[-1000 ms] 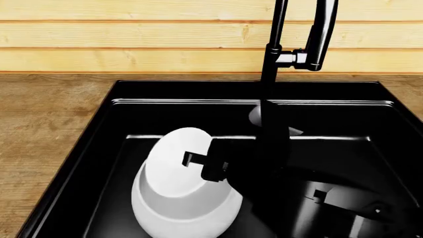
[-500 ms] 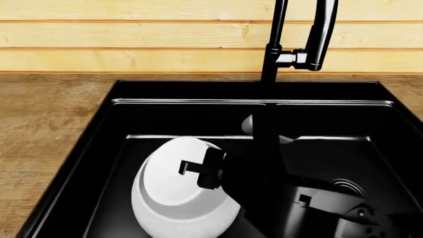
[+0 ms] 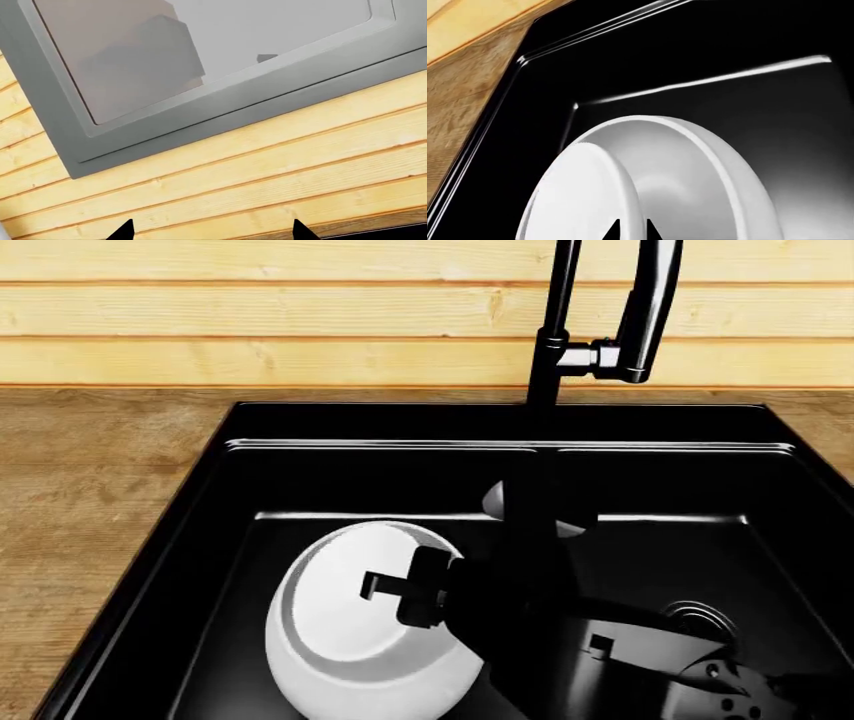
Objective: Stack the bowls in the sink.
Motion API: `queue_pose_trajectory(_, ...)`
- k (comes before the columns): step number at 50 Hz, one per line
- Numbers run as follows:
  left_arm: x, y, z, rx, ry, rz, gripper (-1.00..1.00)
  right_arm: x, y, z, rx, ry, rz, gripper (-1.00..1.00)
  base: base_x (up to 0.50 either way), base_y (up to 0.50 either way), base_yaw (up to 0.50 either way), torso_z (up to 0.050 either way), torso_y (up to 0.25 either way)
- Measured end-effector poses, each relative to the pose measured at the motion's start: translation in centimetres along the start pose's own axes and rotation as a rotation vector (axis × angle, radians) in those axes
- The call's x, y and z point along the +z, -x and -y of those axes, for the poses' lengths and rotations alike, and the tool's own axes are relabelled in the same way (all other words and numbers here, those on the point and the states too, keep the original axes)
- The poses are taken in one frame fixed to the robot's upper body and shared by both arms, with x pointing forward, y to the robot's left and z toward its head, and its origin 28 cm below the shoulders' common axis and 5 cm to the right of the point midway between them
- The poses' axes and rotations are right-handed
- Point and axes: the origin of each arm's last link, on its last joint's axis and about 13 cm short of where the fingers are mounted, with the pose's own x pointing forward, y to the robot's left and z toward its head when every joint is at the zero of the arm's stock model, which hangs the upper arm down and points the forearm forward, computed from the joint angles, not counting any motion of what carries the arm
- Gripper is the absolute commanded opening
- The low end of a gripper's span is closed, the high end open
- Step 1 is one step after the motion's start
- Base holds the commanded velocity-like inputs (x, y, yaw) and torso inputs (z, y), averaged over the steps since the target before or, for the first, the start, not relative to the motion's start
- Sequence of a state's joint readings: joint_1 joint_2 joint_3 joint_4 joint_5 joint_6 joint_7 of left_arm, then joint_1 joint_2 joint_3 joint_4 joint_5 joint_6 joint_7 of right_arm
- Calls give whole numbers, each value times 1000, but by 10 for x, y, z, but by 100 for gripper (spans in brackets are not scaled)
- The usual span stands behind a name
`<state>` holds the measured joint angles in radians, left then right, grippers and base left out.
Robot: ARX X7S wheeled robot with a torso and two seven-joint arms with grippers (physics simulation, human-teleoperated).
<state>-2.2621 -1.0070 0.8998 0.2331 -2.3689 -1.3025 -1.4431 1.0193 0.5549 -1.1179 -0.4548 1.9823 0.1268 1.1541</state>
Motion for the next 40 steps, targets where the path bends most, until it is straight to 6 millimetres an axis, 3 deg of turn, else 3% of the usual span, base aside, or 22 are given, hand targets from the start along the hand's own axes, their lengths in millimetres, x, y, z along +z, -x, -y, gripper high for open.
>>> queue_pose_trajectory(1, 0, 0, 0, 0, 0, 0, 100, 0, 0, 0, -1, 0, -1, 100, 0, 0, 0, 0, 0)
queue_pose_trajectory(20, 0, 0, 0, -1, -1, -1, 100, 5, 4, -3, 16, 19, 20, 100, 0, 0, 0, 0, 0)
queue_pose_trajectory(40, 0, 1, 0, 0, 0, 0, 100, 21, 33, -22, 28, 174, 172, 100, 0, 0, 0, 0, 0)
